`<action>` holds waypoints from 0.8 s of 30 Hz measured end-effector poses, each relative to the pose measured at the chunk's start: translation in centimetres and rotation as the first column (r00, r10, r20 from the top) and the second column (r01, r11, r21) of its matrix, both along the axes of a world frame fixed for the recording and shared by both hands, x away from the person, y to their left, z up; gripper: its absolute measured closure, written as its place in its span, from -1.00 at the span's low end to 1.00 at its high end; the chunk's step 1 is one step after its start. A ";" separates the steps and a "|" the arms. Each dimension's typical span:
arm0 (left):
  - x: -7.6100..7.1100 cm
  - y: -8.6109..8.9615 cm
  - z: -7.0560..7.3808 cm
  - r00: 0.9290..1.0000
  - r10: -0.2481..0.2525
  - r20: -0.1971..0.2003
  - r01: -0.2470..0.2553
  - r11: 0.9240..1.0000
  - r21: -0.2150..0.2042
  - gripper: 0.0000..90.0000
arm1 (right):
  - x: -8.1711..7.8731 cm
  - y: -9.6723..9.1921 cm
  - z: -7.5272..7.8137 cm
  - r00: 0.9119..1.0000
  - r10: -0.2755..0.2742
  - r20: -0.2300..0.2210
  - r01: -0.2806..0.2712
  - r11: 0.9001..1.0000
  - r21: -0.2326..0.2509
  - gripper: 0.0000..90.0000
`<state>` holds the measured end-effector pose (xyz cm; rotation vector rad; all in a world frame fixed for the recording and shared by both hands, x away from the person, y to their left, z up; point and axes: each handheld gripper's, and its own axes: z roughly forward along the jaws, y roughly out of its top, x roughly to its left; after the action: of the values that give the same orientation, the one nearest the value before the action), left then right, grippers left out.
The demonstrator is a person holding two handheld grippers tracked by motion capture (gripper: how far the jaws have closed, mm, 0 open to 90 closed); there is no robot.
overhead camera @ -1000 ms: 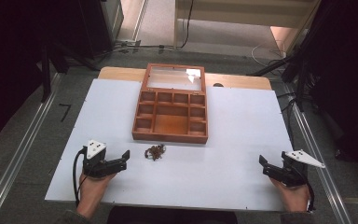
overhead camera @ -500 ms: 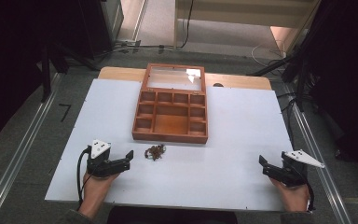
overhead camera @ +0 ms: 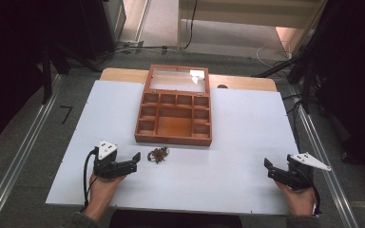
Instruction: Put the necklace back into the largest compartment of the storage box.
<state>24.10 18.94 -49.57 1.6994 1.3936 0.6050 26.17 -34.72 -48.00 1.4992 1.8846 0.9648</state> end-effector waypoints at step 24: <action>0.9 -1.5 -0.3 1.000 -0.027 -0.009 0.027 0.999 0.019 -0.81 | 0.0 -0.1 -0.1 1.000 -0.004 -0.001 0.004 1.000 -0.001 -0.78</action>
<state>24.97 17.46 -49.83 1.7354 1.3735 0.5983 26.20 -34.83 -48.08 1.5027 1.8816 0.9608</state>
